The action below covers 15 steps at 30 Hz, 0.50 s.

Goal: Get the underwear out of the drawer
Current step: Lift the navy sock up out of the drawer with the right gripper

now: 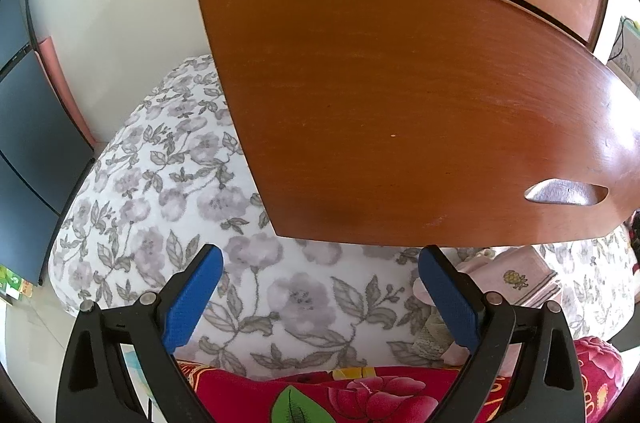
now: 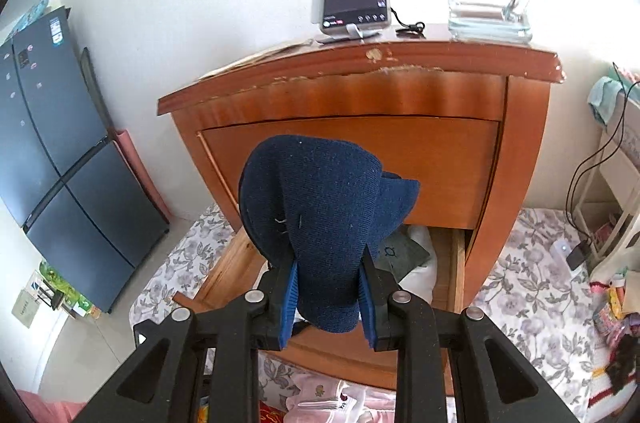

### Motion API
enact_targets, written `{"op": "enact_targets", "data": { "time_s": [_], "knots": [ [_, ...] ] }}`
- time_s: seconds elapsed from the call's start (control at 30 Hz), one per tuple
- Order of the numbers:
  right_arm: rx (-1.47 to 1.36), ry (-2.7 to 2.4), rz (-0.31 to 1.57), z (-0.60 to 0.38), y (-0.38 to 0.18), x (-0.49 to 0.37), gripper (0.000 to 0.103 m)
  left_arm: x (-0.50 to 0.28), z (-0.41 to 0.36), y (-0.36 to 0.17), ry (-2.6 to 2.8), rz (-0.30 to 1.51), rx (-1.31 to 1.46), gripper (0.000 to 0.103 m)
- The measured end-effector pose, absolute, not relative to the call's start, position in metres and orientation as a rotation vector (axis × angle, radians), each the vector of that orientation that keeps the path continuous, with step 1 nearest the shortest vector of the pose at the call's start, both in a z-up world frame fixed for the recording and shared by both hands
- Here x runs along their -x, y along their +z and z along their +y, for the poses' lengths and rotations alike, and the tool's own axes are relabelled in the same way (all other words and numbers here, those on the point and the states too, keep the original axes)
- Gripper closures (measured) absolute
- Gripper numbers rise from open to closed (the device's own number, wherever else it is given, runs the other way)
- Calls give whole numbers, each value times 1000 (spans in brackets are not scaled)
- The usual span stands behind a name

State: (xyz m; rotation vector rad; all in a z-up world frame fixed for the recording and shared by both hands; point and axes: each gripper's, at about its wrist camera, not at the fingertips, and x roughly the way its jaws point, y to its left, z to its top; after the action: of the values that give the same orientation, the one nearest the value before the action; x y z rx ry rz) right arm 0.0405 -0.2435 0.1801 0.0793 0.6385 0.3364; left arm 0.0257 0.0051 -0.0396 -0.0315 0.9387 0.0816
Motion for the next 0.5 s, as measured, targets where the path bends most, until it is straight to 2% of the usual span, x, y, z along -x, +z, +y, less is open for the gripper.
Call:
{"op": "enact_targets", "data": {
  "time_s": [0.5],
  "knots": [
    [-47, 389, 603, -236, 176, 12, 75, -24, 2, -38, 95, 927, 6, 5]
  ]
}}
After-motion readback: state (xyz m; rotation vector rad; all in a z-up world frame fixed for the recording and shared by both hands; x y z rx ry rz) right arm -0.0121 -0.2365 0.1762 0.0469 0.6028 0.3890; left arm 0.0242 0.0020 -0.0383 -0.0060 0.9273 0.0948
